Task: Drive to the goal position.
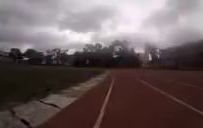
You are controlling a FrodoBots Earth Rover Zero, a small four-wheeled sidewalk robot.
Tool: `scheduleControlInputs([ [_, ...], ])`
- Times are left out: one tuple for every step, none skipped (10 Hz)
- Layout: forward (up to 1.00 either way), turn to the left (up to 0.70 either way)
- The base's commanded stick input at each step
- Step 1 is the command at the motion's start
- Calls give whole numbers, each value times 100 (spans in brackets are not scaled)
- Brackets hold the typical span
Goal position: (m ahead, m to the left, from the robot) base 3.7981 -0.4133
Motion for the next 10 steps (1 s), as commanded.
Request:
scheduleControlInputs([
  [70,0],
  [70,0],
  [70,0],
  [70,0],
  [70,0],
  [70,0],
  [70,0],
  [70,0],
  [70,0],
  [70,0],
])
